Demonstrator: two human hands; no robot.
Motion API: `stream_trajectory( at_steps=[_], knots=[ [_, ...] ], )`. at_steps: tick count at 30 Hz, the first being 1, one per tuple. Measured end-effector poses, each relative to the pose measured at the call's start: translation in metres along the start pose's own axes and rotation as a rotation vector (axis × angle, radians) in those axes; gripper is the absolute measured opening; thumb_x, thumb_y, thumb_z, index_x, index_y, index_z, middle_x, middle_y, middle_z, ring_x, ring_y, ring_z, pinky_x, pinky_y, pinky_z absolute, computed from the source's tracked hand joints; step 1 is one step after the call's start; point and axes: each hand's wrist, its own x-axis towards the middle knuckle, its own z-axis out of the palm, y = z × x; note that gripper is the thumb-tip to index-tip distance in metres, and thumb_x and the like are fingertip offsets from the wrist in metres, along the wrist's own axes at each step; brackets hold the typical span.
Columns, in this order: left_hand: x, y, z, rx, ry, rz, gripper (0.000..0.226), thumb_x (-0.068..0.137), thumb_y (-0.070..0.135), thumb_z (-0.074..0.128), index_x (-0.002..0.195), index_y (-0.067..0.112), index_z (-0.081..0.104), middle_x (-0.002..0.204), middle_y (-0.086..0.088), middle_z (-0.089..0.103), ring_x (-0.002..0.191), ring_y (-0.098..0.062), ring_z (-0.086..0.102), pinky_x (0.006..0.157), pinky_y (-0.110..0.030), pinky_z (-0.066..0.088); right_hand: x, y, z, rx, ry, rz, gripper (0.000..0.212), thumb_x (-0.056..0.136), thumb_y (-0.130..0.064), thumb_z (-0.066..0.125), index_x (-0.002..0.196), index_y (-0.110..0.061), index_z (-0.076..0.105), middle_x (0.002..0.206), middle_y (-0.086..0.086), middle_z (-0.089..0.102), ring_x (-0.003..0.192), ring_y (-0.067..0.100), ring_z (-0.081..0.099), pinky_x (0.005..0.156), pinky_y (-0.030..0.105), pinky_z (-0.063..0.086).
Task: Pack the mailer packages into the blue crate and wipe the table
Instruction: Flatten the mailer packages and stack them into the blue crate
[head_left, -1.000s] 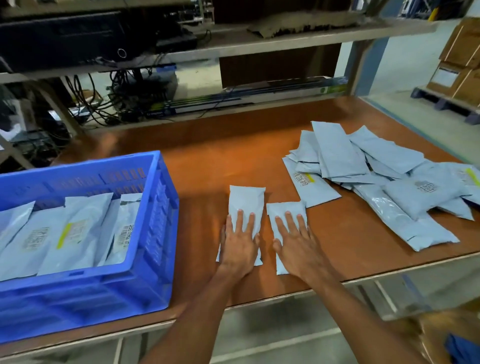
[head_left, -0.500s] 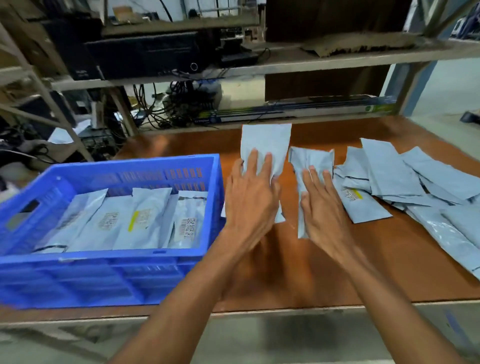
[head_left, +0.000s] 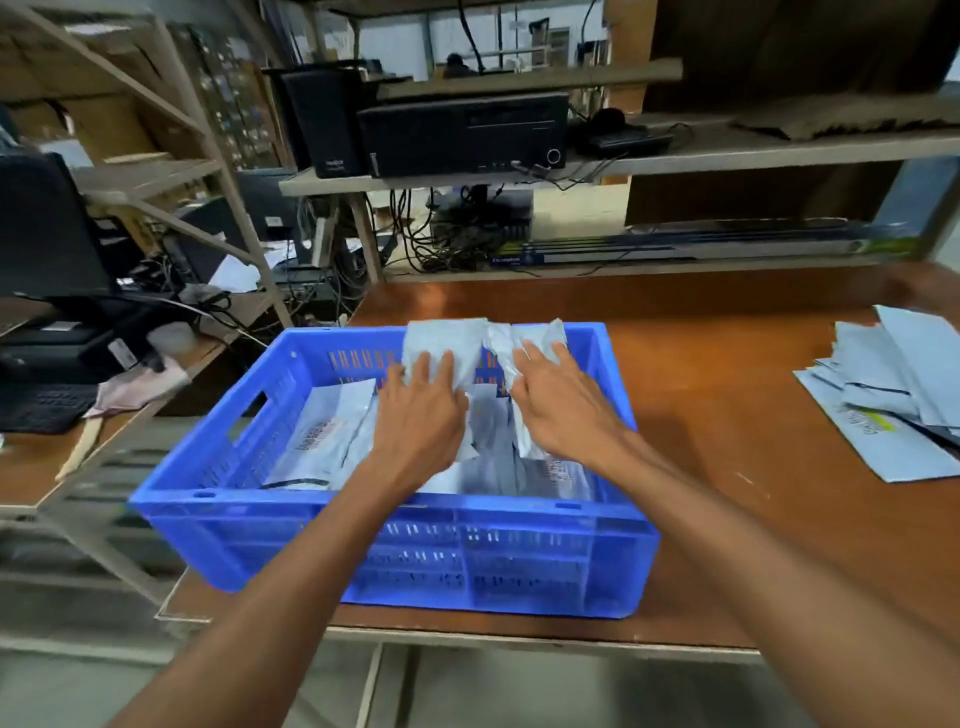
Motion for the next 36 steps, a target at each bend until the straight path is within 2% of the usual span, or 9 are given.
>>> stream_trajectory(
  at_steps=[3, 6, 9, 14, 16, 19, 24, 28, 36],
  knots=[
    [0.013, 0.017, 0.017, -0.140, -0.191, -0.008, 0.072, 0.097, 0.057, -0.001, 0.156, 0.020, 0.018, 0.162, -0.016, 0.009, 0.145, -0.047, 0.014, 0.113, -0.060, 0.023, 0.010, 0.006, 0.023, -0.078, -0.183, 0.124, 0.045, 0.101, -0.031, 0.029, 0.141, -0.010, 0.036, 0.155, 0.003, 0.028, 0.145, 0.039, 0.017, 0.101, 0.058, 0.036],
    [0.025, 0.025, 0.035, -0.168, -0.539, 0.015, 0.059, 0.103, 0.050, 0.013, 0.158, 0.030, 0.005, 0.164, -0.005, -0.014, 0.148, -0.042, -0.017, 0.118, -0.062, -0.001, 0.013, 0.021, 0.053, -0.144, -0.589, 0.255, 0.062, 0.102, -0.041, 0.026, 0.157, -0.022, 0.004, 0.165, 0.000, -0.007, 0.149, 0.039, -0.011, 0.118, 0.060, 0.012],
    [0.031, 0.016, 0.051, -0.100, -0.684, -0.025, 0.065, 0.099, 0.057, 0.012, 0.157, 0.031, -0.005, 0.161, -0.009, -0.026, 0.146, -0.041, -0.023, 0.119, -0.060, -0.005, 0.017, 0.036, 0.072, -0.190, -0.780, 0.280, 0.067, 0.102, -0.047, 0.026, 0.155, -0.028, -0.011, 0.163, 0.003, -0.019, 0.149, 0.040, -0.009, 0.120, 0.056, 0.012],
    [0.031, 0.016, 0.051, -0.025, -0.688, 0.008, 0.069, 0.099, 0.059, 0.019, 0.155, 0.034, -0.012, 0.161, -0.011, -0.025, 0.147, -0.043, -0.018, 0.119, -0.060, 0.003, 0.017, 0.032, 0.070, -0.220, -0.779, 0.272, 0.066, 0.102, -0.046, 0.027, 0.156, -0.028, -0.007, 0.164, 0.004, -0.015, 0.149, 0.041, -0.006, 0.119, 0.056, 0.013],
    [0.030, 0.021, 0.043, -0.047, -0.652, -0.020, 0.070, 0.098, 0.061, 0.022, 0.156, 0.035, -0.008, 0.163, -0.010, -0.020, 0.149, -0.043, -0.012, 0.118, -0.061, 0.007, 0.014, 0.027, 0.059, -0.224, -0.719, 0.237, 0.062, 0.102, -0.041, 0.032, 0.157, -0.021, 0.011, 0.164, 0.011, 0.006, 0.148, 0.042, 0.008, 0.116, 0.055, 0.024],
    [0.030, 0.036, 0.016, -0.113, -0.462, -0.048, 0.071, 0.098, 0.063, 0.025, 0.157, 0.030, 0.003, 0.165, -0.009, -0.007, 0.150, -0.040, 0.000, 0.115, -0.058, 0.014, 0.013, 0.027, 0.028, -0.062, -0.271, 0.111, 0.042, 0.091, -0.023, 0.046, 0.132, -0.014, 0.053, 0.137, 0.013, 0.052, 0.126, 0.038, 0.049, 0.099, 0.045, 0.046],
    [0.057, 0.109, -0.022, -0.214, -0.086, 0.134, 0.061, 0.099, 0.054, 0.037, 0.148, 0.019, 0.031, 0.150, -0.017, 0.034, 0.132, -0.043, 0.034, 0.106, -0.054, 0.036, -0.004, 0.093, -0.055, 0.070, 0.261, 0.112, 0.041, 0.085, -0.020, 0.051, 0.125, -0.015, 0.060, 0.128, 0.010, 0.064, 0.117, 0.031, 0.059, 0.098, 0.044, 0.048],
    [0.072, 0.222, -0.032, -0.316, -0.006, 0.358, 0.058, 0.096, 0.052, 0.045, 0.142, 0.018, 0.041, 0.140, -0.017, 0.046, 0.127, -0.042, 0.042, 0.102, -0.053, 0.041, -0.059, 0.211, -0.091, 0.045, 0.300, 0.393, 0.040, 0.088, -0.019, 0.056, 0.128, -0.018, 0.061, 0.127, 0.008, 0.065, 0.116, 0.029, 0.059, 0.097, 0.035, 0.046],
    [0.078, 0.470, 0.029, -0.431, -0.323, 0.504, 0.059, 0.097, 0.047, 0.046, 0.145, 0.014, 0.038, 0.143, -0.018, 0.043, 0.131, -0.040, 0.043, 0.106, -0.051, 0.038, -0.198, 0.427, -0.075, 0.120, 0.117, 0.786, 0.046, 0.084, -0.035, 0.049, 0.124, -0.019, 0.063, 0.122, 0.013, 0.065, 0.113, 0.035, 0.060, 0.092, 0.040, 0.048]
  ],
)
